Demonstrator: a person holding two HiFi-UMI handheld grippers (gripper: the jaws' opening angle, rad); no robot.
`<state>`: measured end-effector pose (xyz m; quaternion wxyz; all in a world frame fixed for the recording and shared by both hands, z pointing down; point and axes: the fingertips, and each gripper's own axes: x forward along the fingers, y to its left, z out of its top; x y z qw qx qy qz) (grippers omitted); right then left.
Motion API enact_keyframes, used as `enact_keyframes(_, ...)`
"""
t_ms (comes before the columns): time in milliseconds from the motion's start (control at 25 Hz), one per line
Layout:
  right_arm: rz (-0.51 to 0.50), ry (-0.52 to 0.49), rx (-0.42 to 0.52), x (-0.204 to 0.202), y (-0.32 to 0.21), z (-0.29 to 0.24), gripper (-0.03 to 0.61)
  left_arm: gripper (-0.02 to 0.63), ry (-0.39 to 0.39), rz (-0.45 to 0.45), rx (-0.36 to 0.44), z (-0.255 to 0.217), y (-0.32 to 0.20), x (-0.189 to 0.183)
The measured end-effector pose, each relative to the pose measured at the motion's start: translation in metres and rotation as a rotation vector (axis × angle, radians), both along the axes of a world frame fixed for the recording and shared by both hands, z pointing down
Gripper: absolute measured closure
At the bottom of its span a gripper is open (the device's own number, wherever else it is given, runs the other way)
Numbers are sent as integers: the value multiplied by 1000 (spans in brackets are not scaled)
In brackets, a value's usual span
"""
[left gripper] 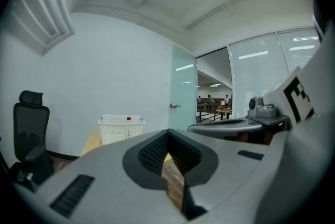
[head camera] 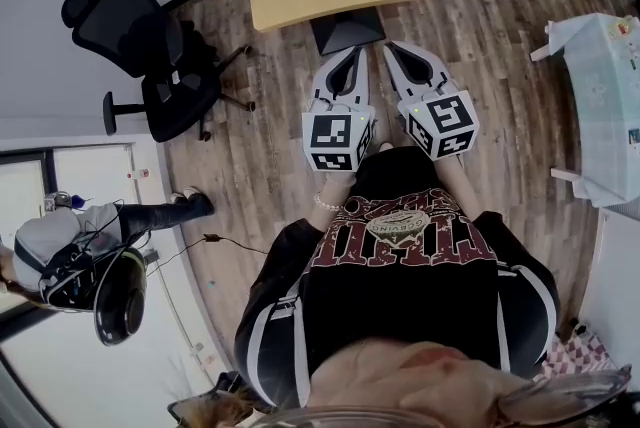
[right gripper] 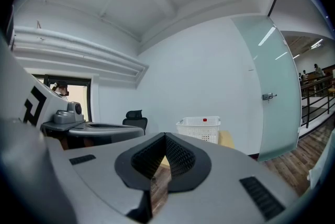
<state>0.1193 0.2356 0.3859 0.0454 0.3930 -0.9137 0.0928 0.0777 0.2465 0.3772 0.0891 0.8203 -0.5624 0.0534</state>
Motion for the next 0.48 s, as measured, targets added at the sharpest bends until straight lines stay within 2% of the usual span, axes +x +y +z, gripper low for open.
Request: enact_keyframes(480, 2, 6, -16, -27, -27, 5, 561, 566, 16, 4, -15, 5, -27, -28)
